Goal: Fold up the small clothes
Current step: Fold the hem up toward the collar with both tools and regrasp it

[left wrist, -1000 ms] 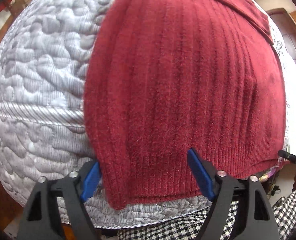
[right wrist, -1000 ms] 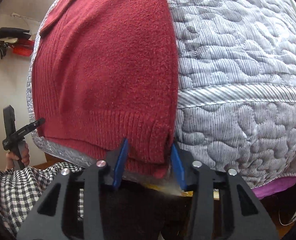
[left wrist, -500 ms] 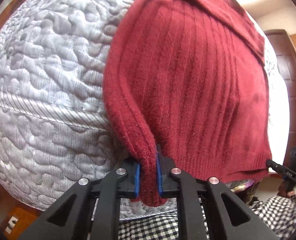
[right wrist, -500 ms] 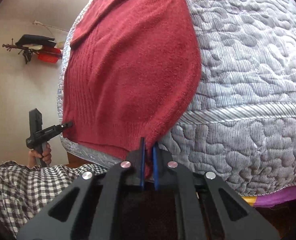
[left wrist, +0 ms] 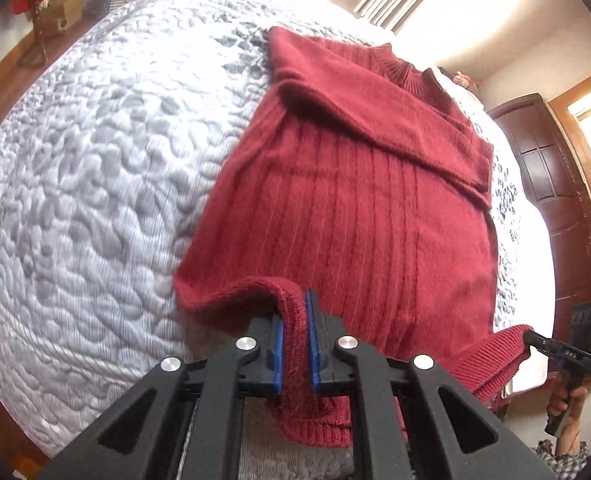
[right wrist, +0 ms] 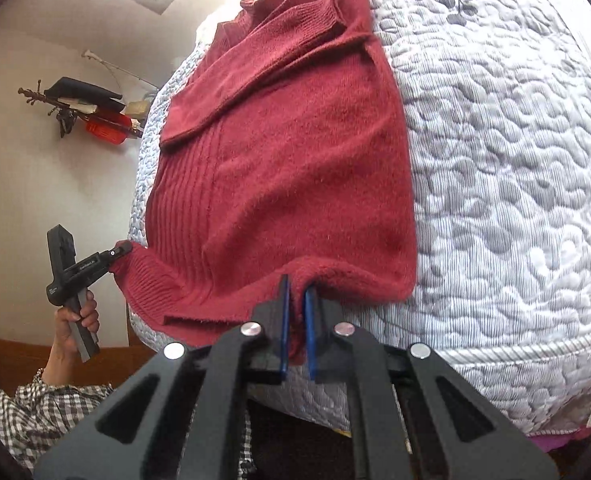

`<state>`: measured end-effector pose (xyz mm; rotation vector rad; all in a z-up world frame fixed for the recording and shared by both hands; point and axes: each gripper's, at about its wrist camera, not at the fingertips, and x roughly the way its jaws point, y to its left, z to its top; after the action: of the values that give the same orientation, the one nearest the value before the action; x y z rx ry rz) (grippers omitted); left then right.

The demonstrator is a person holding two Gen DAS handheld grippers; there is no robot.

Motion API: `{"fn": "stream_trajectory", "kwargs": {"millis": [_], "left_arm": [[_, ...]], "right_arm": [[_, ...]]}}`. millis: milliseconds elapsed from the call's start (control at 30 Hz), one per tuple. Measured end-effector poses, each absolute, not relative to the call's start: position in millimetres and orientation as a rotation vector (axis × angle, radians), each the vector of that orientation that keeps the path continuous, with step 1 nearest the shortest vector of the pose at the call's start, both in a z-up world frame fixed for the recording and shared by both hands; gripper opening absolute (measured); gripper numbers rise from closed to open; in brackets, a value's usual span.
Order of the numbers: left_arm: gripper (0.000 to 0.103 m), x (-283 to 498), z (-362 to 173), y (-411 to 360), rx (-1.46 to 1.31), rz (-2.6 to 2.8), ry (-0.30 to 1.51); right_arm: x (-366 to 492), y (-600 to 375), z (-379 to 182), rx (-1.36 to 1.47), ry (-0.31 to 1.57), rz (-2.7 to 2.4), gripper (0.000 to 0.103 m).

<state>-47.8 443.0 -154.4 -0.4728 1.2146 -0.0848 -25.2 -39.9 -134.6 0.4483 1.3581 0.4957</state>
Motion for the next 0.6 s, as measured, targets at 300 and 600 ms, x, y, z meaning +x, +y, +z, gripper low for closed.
{"fn": "stream_trajectory", "kwargs": {"millis": [300,600], "left_arm": [[0.009,28.0,-189.0,451.4,-0.49,0.002,1.209],[0.018,51.3,-212.9,452.6,-0.493,0.007,1.268]], "right_arm": [[50.5,-56.7,-169.4,0.511,1.401,0.409,0.005],[81.3,-55.2,-200.5,0.542,1.482,0.349,0.011]]}}
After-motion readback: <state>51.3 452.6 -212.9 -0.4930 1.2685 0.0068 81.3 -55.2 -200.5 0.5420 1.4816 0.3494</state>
